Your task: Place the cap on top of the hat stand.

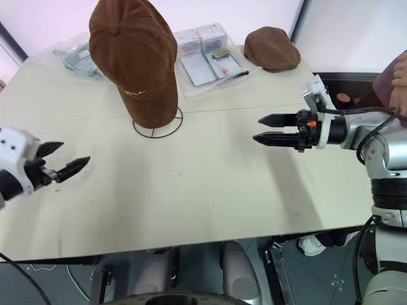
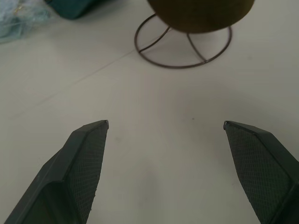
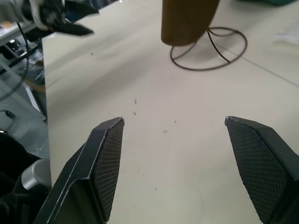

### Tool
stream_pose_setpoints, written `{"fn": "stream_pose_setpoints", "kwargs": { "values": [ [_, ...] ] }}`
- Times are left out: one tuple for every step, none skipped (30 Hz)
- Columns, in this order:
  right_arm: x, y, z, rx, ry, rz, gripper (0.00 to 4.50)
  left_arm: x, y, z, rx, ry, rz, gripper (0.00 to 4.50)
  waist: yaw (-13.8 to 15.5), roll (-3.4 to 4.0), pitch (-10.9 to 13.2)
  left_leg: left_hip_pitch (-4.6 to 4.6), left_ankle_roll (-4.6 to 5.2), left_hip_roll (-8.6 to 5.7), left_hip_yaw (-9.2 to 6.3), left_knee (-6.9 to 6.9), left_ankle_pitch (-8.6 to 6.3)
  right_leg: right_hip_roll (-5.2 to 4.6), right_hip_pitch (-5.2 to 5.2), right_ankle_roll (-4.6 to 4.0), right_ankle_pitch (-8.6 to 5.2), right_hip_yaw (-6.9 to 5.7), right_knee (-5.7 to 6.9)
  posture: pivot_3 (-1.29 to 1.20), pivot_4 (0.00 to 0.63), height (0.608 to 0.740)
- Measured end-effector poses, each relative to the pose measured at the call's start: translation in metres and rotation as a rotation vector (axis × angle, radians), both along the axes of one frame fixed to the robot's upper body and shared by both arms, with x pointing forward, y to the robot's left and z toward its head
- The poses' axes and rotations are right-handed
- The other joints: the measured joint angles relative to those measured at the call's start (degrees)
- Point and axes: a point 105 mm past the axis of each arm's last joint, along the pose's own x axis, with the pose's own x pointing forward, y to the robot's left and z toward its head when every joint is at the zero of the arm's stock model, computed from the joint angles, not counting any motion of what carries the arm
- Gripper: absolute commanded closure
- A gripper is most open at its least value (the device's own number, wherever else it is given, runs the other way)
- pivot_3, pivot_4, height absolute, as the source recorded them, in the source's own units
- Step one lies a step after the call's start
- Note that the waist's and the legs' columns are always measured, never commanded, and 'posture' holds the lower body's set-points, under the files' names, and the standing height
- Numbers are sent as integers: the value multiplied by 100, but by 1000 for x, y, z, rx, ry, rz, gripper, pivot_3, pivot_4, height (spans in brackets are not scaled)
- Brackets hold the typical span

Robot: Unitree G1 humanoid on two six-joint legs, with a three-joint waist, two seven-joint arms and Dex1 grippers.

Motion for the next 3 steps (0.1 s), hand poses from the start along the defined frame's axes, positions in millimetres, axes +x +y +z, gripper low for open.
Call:
{"fn": "stream_pose_setpoints", "kwargs": {
  "values": [
    [0,0,-1,-2,1,-4,951,0,3,2,10,15,-9,368,-21,0,0,-1,0,-1,1,0,0,-3,1,0,0,0,-3,0,150,740],
    [0,-1,-1,-1,2,-7,951,-1,8,3,16,38,-14,368,-45,0,0,-1,0,-2,2,0,0,-4,2,0,0,1,-4,0,150,740],
    [0,-1,-2,-1,2,-11,951,-1,12,2,22,53,-12,368,-68,0,0,-2,0,-2,2,-2,0,-5,2,-1,0,1,-7,0,150,740]
  ]
}}
